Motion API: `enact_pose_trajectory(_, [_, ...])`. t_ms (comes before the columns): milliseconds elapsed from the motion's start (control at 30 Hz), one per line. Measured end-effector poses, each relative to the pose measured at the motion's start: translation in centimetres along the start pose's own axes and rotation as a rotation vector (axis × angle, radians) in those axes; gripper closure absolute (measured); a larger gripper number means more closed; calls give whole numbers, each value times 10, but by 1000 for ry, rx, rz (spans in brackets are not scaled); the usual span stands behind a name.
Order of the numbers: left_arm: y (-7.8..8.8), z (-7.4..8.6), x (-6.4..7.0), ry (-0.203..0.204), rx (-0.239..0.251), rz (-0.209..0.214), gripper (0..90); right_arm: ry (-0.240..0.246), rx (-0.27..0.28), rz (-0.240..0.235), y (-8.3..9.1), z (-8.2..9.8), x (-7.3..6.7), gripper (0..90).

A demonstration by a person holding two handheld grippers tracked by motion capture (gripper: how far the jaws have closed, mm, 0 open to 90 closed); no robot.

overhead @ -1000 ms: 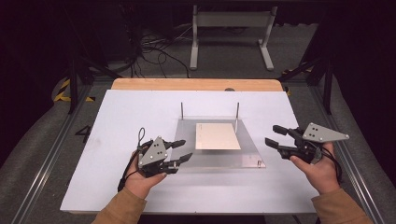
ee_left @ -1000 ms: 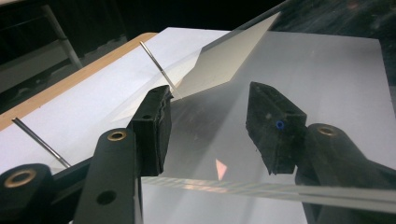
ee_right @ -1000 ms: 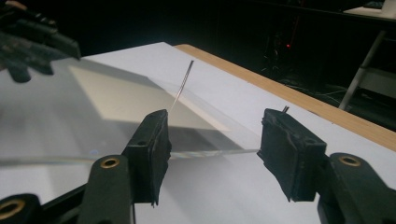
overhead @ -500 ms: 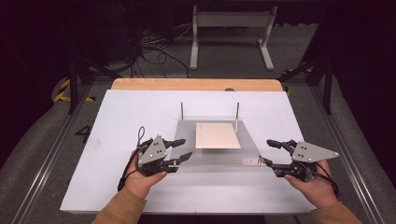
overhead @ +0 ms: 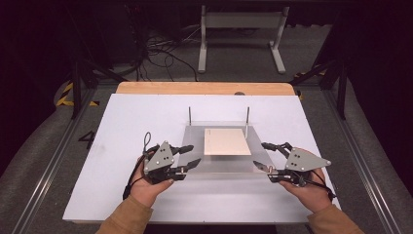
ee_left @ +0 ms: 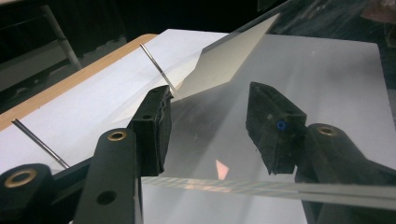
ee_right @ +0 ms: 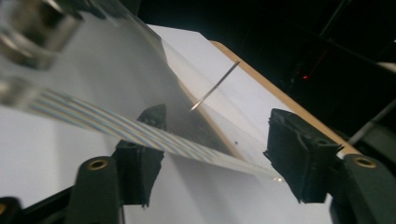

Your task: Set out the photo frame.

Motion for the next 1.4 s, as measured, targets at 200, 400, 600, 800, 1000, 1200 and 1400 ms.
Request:
enact_pose_trajectory(200, [0, 0, 0, 2, 6, -3, 495, 6, 23, 2, -8, -1, 1, 587])
enact_pose_trajectory(400, [0, 0, 0, 3, 7, -2, 495, 4, 25, -5, -8, -1, 1, 607])
enact_pose_trajectory(600, [0, -5, -1, 1, 27, -19, 502, 11, 29, 0, -7, -3, 3, 612])
enact_pose_trajectory(800, [2, -22, -9, -21, 70, -65, 517, 46, 46, 36, -5, -17, 11, 631])
enact_pose_trajectory(1000, [10, -54, -18, -55, 118, -100, 537, 95, 94, 75, 2, -43, 20, 643])
enact_pose_trajectory(1200, [21, -83, -22, -64, 154, -128, 552, 127, 137, 111, 13, -68, 27, 642])
enact_pose_trajectory(1400, [39, -99, -21, -6, 193, -92, 555, 93, 176, 75, 24, -89, 19, 656])
Point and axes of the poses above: each handheld gripper's, and its own axes: y roughly backward along the jaws, z roughly out of its underside, x roughly to its right, the point moved 6 cm from there along -y, roughly forward along the jaws, and after that the axes turned 9 degrees about -z, right-handed, at the moved point
